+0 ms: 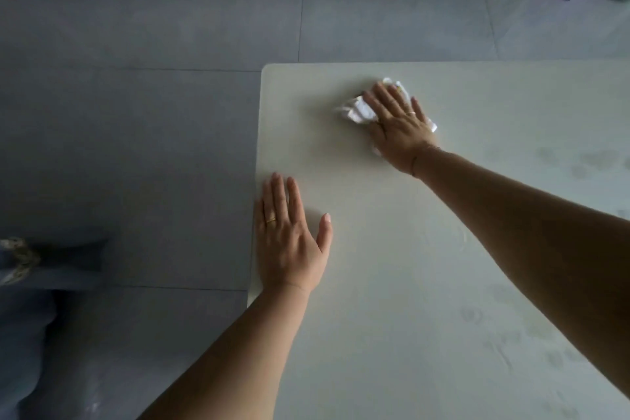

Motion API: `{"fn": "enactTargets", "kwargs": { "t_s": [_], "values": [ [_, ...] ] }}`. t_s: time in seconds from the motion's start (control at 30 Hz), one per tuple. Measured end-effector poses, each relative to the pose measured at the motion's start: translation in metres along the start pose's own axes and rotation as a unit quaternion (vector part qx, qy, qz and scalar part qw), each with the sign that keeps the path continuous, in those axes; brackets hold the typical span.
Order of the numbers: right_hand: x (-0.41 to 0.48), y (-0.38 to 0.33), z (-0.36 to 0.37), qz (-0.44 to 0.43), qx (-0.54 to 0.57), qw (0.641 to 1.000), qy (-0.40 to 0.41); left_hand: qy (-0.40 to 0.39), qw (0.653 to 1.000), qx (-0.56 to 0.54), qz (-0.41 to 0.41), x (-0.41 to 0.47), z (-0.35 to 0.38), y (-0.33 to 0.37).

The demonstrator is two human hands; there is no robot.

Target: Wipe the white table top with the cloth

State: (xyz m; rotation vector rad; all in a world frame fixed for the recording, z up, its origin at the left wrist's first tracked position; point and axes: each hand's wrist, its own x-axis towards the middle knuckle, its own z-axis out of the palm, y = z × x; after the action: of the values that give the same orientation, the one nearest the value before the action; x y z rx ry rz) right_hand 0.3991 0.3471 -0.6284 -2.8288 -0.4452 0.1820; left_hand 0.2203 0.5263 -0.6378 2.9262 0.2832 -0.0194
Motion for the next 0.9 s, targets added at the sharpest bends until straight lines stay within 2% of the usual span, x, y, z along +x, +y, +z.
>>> {"fn": "enactTargets", "kwargs": {
  "t_s": [0.1, 0.17, 0.2, 0.27, 0.37, 0.43, 0.47, 0.53, 0.6, 0.67, 0.7, 0.77, 0.83, 0.9],
  "values": [
    [-0.024, 0.049, -0.013, 0.182, 0.017, 0.983, 0.026, -0.003, 1.000, 0.008, -0.001, 0.000, 0.000, 0.001],
    [-0.033, 0.040, -0.010, 0.254, 0.023, 0.967, 0.032, -0.004, 1.000, 0.022, -0.006, 0.000, 0.001, 0.002],
    [-0.037, 0.023, -0.005, 0.262, 0.029, 0.964, 0.035, -0.007, 0.999, 0.032, -0.007, 0.000, 0.001, 0.003],
    [-0.050, -0.022, 0.013, 0.201, 0.026, 0.978, 0.041, -0.016, 0.998, 0.056, -0.003, 0.000, -0.001, 0.004],
    [-0.089, -0.071, 0.034, 0.024, 0.016, 1.000, 0.011, -0.015, 0.999, 0.041, -0.018, -0.007, -0.005, 0.004],
    [-0.107, -0.051, 0.028, -0.040, 0.015, 0.999, -0.005, -0.002, 0.999, -0.003, -0.036, -0.025, -0.008, 0.007],
    [-0.114, -0.032, 0.022, -0.035, 0.014, 0.999, 0.003, 0.001, 0.999, -0.021, -0.034, -0.038, -0.008, 0.010],
    [-0.129, 0.009, 0.012, 0.047, 0.020, 0.998, 0.039, -0.014, 0.999, -0.038, 0.000, -0.071, -0.005, 0.018],
    [-0.140, 0.036, 0.004, 0.179, 0.035, 0.981, 0.066, -0.037, 0.997, -0.039, 0.051, -0.101, -0.001, 0.025],
    [-0.139, 0.029, 0.005, 0.280, 0.047, 0.956, 0.072, -0.045, 0.996, -0.026, 0.075, -0.116, 0.004, 0.026],
    [-0.137, 0.014, 0.007, 0.305, 0.056, 0.948, 0.073, -0.046, 0.996, -0.022, 0.076, -0.118, 0.006, 0.026],
    [-0.141, -0.027, 0.021, 0.267, 0.057, 0.960, 0.071, -0.047, 0.996, -0.019, 0.074, -0.117, 0.007, 0.026],
    [-0.159, -0.071, 0.039, 0.144, 0.045, 0.988, 0.042, -0.054, 0.996, -0.012, 0.074, -0.116, 0.006, 0.027],
    [-0.178, -0.087, 0.049, 0.032, 0.031, 0.999, 0.002, -0.054, 0.996, -0.008, 0.074, -0.116, 0.004, 0.027]
  ]
}}
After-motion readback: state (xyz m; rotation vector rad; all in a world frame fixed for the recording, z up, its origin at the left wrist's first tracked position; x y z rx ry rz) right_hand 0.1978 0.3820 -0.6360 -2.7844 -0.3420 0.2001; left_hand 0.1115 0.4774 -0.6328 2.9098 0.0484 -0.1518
